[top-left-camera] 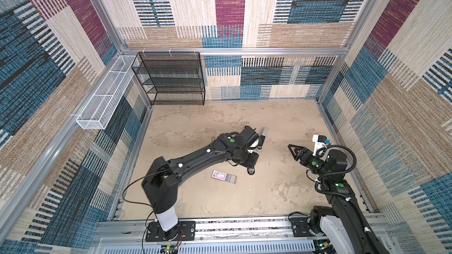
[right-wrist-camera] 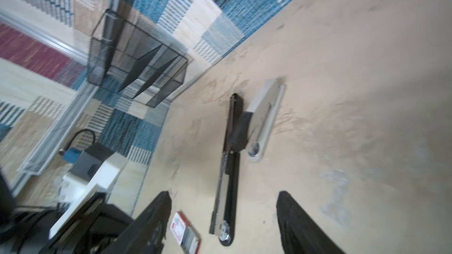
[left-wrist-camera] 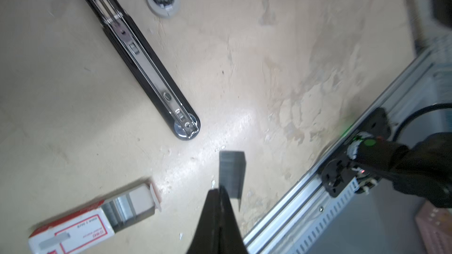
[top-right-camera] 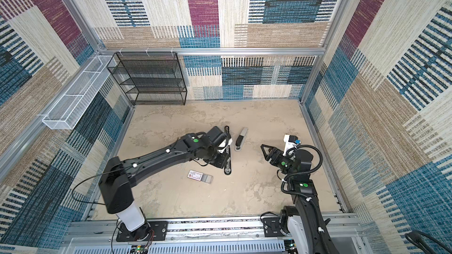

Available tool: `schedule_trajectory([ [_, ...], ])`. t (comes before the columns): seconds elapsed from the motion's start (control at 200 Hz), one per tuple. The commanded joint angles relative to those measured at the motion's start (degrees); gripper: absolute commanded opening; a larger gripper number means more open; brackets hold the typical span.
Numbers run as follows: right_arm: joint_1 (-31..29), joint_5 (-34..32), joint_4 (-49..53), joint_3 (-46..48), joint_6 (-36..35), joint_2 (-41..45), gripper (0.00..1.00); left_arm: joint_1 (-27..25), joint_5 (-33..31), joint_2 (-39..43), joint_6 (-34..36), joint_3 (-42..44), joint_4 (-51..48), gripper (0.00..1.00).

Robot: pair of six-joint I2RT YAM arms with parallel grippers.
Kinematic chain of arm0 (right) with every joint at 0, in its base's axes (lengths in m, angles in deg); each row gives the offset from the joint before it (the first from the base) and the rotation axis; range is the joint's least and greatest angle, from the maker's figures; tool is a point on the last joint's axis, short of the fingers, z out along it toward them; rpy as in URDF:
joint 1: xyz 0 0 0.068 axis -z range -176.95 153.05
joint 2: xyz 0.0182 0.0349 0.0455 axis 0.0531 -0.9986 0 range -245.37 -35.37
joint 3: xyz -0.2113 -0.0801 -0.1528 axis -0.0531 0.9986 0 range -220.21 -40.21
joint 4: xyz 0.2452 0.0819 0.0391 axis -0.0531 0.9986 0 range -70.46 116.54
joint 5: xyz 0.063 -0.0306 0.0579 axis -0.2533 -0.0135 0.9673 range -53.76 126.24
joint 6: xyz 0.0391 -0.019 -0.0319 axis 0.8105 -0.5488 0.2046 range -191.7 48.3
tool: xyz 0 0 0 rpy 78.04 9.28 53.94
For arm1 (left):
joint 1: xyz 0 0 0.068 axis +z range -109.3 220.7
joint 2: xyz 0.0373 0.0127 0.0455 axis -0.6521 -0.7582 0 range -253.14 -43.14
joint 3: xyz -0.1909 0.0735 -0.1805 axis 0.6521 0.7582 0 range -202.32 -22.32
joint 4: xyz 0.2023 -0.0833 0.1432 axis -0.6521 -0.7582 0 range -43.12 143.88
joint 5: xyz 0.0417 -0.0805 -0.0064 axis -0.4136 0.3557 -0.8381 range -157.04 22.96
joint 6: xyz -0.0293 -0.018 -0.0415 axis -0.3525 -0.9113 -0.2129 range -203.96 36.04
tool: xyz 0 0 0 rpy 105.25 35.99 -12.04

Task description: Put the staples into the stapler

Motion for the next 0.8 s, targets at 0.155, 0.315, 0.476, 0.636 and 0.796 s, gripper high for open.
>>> schedule_trajectory([
  [0.155, -9.81, 15.71, -27.87, -3.31, 4.93, -9.17, 0.66, 7.71, 16.45, 13.22, -2.45, 15.16, 23.50, 0.00],
  [0.315, -13.62, 21.56, -40.73, -5.04, 9.21, -17.26, 0.62, 11.24, 26.59, 18.41, -8.55, 22.33, 37.34, 0.00],
  [0.476, -16.38, 25.25, -47.26, -8.27, 11.25, -23.13, 0.58, 12.92, 32.66, 20.72, -12.59, 25.96, 46.35, 0.00],
  [0.636, -18.81, 28.82, -49.75, -11.74, 11.94, -27.16, 0.56, 13.48, 39.61, 21.06, -19.90, 29.71, 60.84, 0.00],
  [0.796, -20.56, 31.47, -56.53, -12.43, 16.67, -30.41, 0.58, 13.49, 42.39, 20.93, -21.73, 30.45, 64.38, 0.00],
])
